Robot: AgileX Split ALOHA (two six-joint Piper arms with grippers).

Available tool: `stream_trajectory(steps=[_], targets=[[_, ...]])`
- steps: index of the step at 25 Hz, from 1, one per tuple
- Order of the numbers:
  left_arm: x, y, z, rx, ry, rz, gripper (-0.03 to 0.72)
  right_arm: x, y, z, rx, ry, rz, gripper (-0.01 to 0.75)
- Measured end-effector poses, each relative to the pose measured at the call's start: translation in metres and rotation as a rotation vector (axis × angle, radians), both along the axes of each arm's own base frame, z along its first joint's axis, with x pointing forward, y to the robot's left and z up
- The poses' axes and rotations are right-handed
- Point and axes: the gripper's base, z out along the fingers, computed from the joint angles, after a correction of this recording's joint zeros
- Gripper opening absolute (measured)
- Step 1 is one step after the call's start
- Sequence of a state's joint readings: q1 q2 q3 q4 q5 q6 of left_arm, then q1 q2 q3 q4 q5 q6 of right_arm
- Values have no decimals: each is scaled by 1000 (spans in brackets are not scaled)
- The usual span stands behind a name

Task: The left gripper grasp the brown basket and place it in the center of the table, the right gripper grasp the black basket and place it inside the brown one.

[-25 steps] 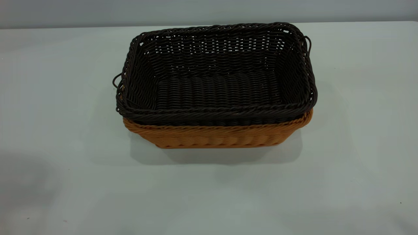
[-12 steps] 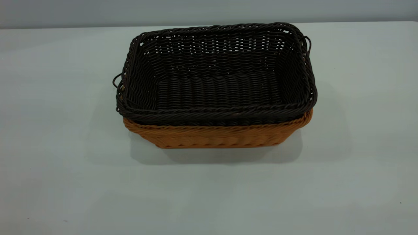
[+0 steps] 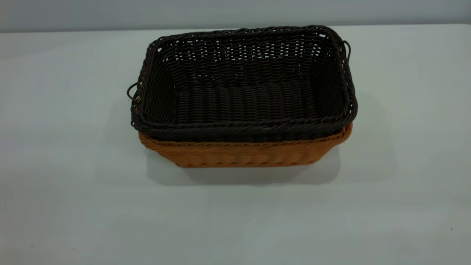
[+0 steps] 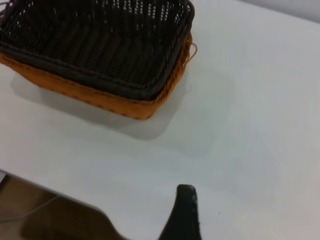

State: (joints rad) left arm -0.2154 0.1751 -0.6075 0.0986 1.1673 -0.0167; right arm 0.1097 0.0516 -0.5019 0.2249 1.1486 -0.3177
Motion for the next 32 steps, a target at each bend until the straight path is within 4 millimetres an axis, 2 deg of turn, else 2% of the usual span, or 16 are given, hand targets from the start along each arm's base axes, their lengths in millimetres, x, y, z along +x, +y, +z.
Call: stream_trajectory(steps=[7, 16, 32], targets=[[-11, -1, -4, -33, -50, -32, 535, -7, -1, -6, 6, -51, -2, 591], [-1, -10, -29, -32, 5, -118, 535, -7, -1, -6, 8, -53, -2, 589], [-1, -10, -29, -23, -10, -116, 535, -7, -1, -6, 9, -53, -2, 586]])
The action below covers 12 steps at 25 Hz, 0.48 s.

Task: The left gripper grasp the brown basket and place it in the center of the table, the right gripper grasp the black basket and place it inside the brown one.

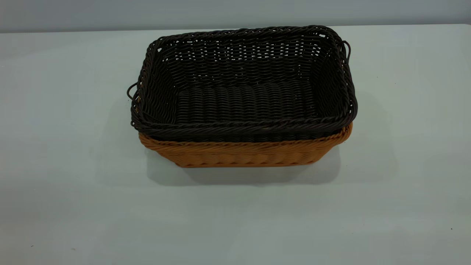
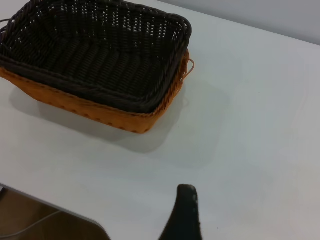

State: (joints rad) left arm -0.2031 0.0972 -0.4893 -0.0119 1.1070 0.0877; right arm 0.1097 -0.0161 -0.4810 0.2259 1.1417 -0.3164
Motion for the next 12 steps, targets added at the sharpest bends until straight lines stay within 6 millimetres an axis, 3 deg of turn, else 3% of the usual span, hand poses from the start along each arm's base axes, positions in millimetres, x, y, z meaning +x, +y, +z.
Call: stream_trajectory(steps=[6, 12], targets=[[-10, 0, 0, -6, -73, 170, 535, 0, 0, 0, 0, 0, 0, 583], [-16, 0, -1, -8, -116, 200, 535, 0, 0, 0, 0, 0, 0, 567]])
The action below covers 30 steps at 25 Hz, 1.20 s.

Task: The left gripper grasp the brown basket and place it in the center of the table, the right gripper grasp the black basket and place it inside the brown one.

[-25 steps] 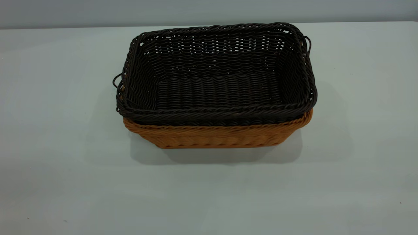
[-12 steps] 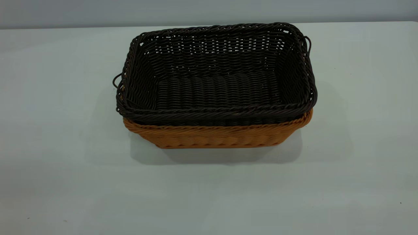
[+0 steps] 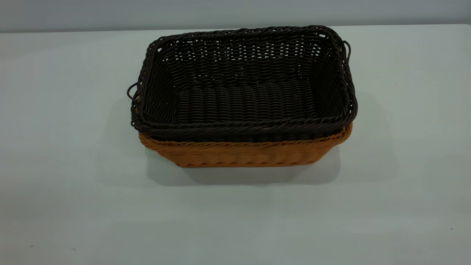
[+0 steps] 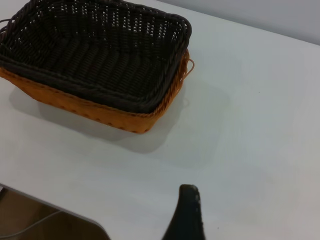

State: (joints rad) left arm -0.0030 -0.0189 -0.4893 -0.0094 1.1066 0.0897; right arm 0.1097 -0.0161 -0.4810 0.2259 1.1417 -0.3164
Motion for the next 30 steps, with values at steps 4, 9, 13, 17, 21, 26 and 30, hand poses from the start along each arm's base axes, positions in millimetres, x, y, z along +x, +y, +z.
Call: stream_trajectory(steps=[4, 9, 13, 17, 21, 26, 30], targets=[[0, 0, 0, 0, 0, 0, 535, 0, 0, 0, 0, 0, 0, 550], [0, 0, 0, 0, 0, 0, 535, 0, 0, 0, 0, 0, 0, 520], [0, 0, 0, 0, 0, 0, 535, 0, 0, 0, 0, 0, 0, 498], [0, 0, 0, 0, 0, 0, 535, 0, 0, 0, 0, 0, -4, 475], [0, 0, 0, 0, 0, 0, 535, 1, 1, 0, 0, 0, -68, 452], [0, 0, 0, 0, 0, 0, 535, 3, 0, 0, 12, 6, -183, 419], [0, 0, 0, 0, 0, 0, 535, 5, -8, -1, 51, 11, -336, 389]])
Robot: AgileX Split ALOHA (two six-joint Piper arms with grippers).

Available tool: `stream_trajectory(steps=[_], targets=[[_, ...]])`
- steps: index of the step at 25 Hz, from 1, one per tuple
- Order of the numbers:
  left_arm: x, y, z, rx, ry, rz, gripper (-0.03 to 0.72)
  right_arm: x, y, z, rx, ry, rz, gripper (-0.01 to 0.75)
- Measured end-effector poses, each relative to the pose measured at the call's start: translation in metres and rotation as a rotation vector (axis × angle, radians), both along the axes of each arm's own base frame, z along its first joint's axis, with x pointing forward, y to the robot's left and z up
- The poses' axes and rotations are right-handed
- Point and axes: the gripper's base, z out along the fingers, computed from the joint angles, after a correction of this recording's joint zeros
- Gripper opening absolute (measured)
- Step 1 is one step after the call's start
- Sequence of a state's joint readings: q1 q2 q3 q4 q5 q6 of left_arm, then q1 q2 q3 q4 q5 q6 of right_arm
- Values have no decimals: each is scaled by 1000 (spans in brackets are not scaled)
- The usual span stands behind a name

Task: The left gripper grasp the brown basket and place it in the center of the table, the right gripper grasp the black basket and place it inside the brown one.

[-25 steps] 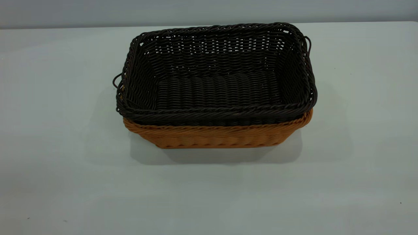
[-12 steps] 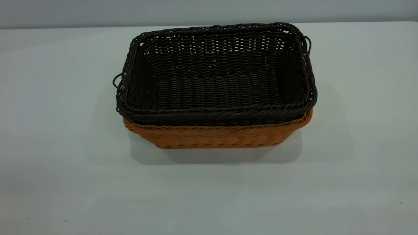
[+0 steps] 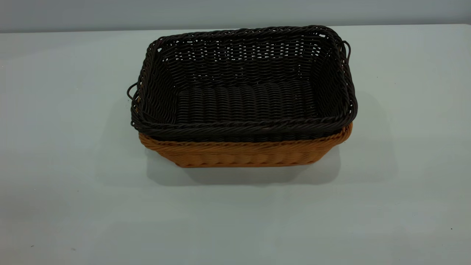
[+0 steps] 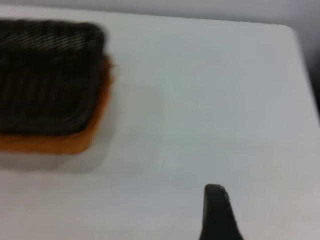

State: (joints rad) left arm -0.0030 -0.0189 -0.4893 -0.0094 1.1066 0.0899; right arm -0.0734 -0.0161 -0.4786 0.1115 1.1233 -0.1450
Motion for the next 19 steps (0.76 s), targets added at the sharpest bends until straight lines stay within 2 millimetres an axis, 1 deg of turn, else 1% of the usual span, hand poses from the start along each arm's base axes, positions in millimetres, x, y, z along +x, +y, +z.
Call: stream_trajectory(steps=[5, 19], targets=[[0, 0, 0, 0, 0, 0, 535, 0, -6, -2, 28, 8, -96, 353], [0, 0, 0, 0, 0, 0, 533, 1, -6, -2, 37, 7, -105, 249]])
